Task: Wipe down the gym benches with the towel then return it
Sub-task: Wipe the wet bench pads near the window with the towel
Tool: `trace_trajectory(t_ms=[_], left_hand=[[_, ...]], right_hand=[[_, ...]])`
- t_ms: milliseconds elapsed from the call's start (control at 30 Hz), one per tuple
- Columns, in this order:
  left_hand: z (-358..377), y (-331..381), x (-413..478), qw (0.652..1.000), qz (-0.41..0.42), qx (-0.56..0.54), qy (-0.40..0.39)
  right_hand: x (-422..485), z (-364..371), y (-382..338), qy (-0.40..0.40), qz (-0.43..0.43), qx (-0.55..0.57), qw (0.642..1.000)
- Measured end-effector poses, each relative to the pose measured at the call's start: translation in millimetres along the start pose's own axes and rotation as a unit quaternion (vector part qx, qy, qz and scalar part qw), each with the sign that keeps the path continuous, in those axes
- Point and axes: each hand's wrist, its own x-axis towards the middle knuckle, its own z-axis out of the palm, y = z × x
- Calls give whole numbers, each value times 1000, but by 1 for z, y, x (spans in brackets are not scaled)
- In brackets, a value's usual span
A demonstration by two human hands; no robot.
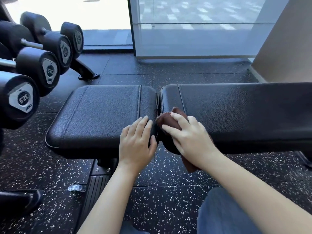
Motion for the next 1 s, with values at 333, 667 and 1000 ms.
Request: trace_trajectory(t_ms=[333,667,1000], left_hand=[[2,1,-1,1000,19,7,2],[13,87,25,986,95,-135,26],[45,253,83,963,201,-180,-32]], right_hand=[[-10,0,12,61,61,-50,995],[-53,-20,103,74,180,-48,980],[-106,-50,217,145,231,-89,958]])
